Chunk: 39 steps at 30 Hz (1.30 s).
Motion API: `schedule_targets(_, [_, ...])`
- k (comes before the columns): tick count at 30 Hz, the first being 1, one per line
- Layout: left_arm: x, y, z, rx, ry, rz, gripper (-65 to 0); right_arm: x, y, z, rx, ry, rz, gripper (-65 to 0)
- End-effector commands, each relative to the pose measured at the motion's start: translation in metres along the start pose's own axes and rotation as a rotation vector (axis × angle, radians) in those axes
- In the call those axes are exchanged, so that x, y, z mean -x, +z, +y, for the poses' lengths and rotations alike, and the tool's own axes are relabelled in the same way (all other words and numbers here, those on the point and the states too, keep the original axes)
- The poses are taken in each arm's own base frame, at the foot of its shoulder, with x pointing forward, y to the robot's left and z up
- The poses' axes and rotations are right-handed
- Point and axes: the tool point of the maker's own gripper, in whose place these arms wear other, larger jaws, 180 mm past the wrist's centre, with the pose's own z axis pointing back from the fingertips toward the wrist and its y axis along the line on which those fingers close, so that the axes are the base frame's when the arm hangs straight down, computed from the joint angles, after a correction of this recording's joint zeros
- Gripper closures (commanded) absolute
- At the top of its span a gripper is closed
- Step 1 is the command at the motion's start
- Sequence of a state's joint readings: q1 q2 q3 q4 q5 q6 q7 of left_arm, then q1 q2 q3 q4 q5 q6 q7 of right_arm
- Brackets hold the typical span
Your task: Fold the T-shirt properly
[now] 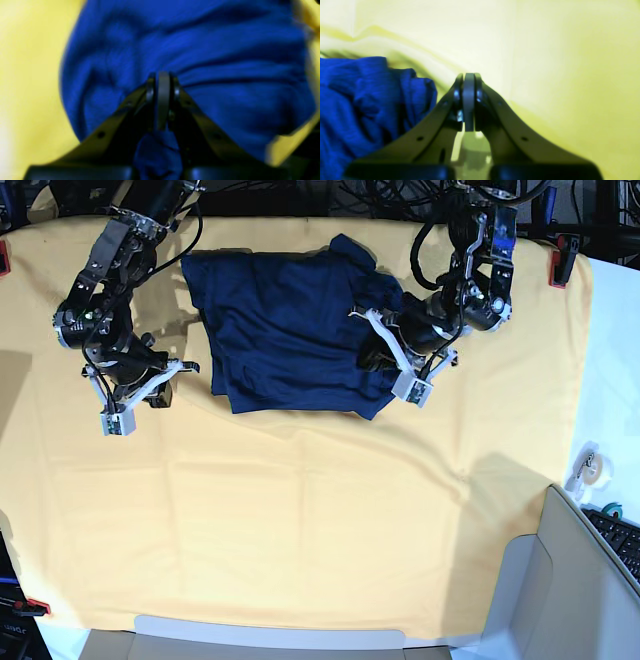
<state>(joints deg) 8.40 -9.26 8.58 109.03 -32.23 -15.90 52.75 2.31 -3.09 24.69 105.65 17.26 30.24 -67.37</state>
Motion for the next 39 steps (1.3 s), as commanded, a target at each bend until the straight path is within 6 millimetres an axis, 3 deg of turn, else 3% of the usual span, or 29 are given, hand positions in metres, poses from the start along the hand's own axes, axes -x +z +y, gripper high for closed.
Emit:
schedule_targets(1, [-0.030, 0.014, 0.000, -0.011, -0.020, -0.103, 0.0, -0.023, 0.011, 0.001, 0.006, 0.029, -0.084, 0.0])
schedule_targets(4, [-0.053, 0.039, 0.002, -0.050, -0.046, -0.187, 0.0, -0.028, 0.031, 0.003, 0.036, 0.069, -0.122, 0.0])
schedule_targets(7, [-0.039, 0.055, 0.031, -0.136, -0.009, -0.176, 0.0, -0.008, 0.043, 0.001, 0.056, 0.087, -0.089, 0.0])
schedule_targets(11, [-0.008, 0.082, 0.069, -0.262, 0.058, -0.128, 0.0, 0.032, 0.055, -0.022, 0.101, 0.150, 0.034, 0.0])
schedule_targets(14, [0.011, 0.112, 0.103, -0.382, 0.093, -0.100, 0.0, 0.071, 0.070, -0.039, 0.134, 0.171, 0.144, 0.0])
schedule_targets(16, [0.034, 0.134, 0.117, -0.450, 0.118, -0.051, 0.0, 0.098, 0.087, -0.054, 0.173, 0.159, 0.218, 0.0])
schedule_targets(24, [0.111, 0.218, 0.144, -0.657, 0.207, 0.126, 0.0, 0.193, 0.171, -0.098, 0.310, 0.059, 0.477, 0.0])
schedule_targets(30, [0.159, 0.262, 0.148, -0.711, 0.354, 0.269, 0.0, 0.252, 0.226, -0.088, 0.299, -0.028, 0.649, 0.0])
schedule_targets(34, [0.216, 0.269, 0.150, -0.719, 0.497, 0.377, 0.0, 0.291, 0.244, -0.083, 0.321, -0.073, 0.766, 0.0])
schedule_targets(37, [0.282, 0.258, 0.140, -0.687, 0.638, 0.456, 0.0, 0.337, 0.238, -0.071, 0.262, -0.140, 0.881, 0.0])
schedule_targets(39, [0.331, 0.247, 0.123, -0.658, 0.718, 0.508, 0.0, 0.380, 0.232, -0.059, 0.210, -0.242, 0.971, 0.0])
